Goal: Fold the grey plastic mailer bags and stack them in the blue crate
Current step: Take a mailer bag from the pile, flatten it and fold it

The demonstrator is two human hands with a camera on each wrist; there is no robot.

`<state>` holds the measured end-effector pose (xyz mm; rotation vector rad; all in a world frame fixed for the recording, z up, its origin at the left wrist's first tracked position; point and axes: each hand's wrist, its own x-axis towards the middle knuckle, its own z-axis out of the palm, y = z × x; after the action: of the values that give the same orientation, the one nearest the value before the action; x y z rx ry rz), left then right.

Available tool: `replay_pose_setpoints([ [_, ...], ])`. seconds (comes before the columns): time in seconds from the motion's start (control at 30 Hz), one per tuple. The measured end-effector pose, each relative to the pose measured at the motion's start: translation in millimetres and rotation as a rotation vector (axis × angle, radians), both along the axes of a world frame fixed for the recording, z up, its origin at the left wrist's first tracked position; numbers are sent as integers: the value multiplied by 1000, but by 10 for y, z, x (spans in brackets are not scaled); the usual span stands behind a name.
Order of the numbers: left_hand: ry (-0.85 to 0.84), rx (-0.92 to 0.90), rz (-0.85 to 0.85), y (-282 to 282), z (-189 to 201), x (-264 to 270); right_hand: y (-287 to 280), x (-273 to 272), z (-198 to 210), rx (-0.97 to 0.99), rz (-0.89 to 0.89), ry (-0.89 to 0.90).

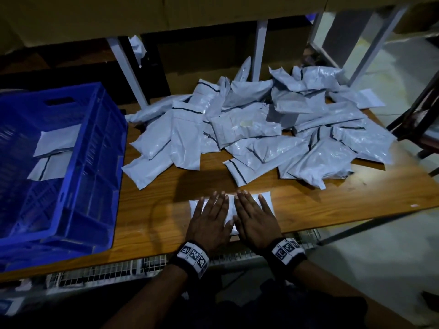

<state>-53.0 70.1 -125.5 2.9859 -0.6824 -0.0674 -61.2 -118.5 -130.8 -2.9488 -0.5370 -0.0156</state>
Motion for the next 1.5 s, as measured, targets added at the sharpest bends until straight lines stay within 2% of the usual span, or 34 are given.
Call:
replay_pose_setpoints([
  [0.73, 7, -13, 5, -10, -16, 17, 7, 8, 17, -24, 12, 10],
  [0.93, 41, 16, 18, -29, 90, 16, 18, 53, 86, -8, 8, 102],
  [1.03, 63, -30, 17, 17, 135, 23, -48, 63, 168, 71, 12, 153],
  [1.1, 3, -177, 102, 70, 164, -5, -152, 54, 246, 173, -93, 73],
  [1.17, -59, -330, 277, 130, 201, -64, -294, 27, 296, 232, -216, -34],
  [1.2, -85, -373, 373, 156, 217, -108, -349, 0, 328, 228, -251, -34],
  [1.27, -60, -387, 542, 185, 271, -189, -405, -47, 371, 164, -267, 68],
  [1.37, 114, -406, 721, 138, 356, -239, -394, -66, 382, 134, -259, 198],
  [1.43, 193, -523, 806, 73, 381, -230, -391, -50, 365, 273, -290, 224],
  [1.5, 170, -648, 883, 41, 385, -203, -397, -26, 350, 504, -344, 211],
])
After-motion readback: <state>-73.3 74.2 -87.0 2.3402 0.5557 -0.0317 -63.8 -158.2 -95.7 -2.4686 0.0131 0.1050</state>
